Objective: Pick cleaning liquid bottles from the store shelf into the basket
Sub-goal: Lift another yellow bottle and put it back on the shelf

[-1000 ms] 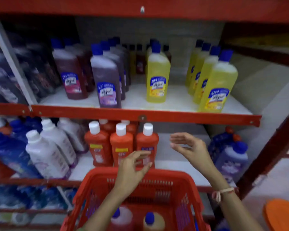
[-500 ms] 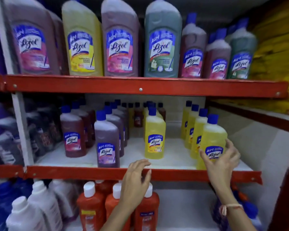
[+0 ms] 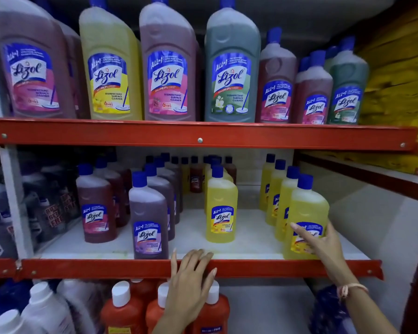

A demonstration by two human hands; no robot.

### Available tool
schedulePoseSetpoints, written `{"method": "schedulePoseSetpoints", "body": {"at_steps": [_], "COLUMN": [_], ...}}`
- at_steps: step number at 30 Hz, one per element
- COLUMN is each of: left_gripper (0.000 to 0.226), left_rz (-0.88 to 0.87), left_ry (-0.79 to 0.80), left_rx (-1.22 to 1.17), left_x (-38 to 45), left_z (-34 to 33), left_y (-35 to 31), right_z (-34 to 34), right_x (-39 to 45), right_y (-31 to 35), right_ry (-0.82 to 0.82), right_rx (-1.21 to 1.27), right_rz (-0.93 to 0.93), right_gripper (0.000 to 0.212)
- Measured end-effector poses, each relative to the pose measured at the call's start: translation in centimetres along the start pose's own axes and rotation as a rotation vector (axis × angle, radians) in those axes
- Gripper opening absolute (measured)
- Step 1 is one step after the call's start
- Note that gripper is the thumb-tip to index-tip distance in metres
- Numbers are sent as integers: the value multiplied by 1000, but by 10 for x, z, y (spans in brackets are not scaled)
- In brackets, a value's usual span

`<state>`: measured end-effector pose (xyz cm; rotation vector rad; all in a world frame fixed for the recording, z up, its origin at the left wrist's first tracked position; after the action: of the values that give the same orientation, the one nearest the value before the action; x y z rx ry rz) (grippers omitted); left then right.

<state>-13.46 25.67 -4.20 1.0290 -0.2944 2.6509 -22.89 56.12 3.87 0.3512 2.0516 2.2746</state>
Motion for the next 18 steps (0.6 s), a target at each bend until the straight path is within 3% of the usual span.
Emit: {"method": "schedulePoseSetpoints", "body": {"at_steps": [4, 10, 13, 18], "left_gripper": [39, 41, 45, 53], "left_rz": [-9, -25, -28, -46], "left_ry": [-17, -1, 6, 54], "left_rx": [9, 44, 56, 92], "left_x": [0, -2, -3, -4], "left_z": [1, 7, 7, 8], "left_y": [-3, -6, -4, -3], "right_z": [-17, -41, -52, -64], "right_x": [-8, -51, -88, -136], "right_y": [9, 45, 61, 64], "right_ry": [-142, -475, -620, -714], "right_rx": [-20, -275, -341, -401], "right_rz": [126, 476, 565, 652], "right_gripper": [55, 67, 70, 66]}}
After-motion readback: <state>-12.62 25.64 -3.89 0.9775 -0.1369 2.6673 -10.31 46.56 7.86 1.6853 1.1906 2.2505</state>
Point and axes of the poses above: each hand's wrist, its own x-axis towards the middle knuckle, its own z-axis out of the back of the hand, y = z × x, the point moved 2 cm from there along x, towards the middle knuckle, and after that the axes turned 12 degrees about -z, right-handed, at the moved point
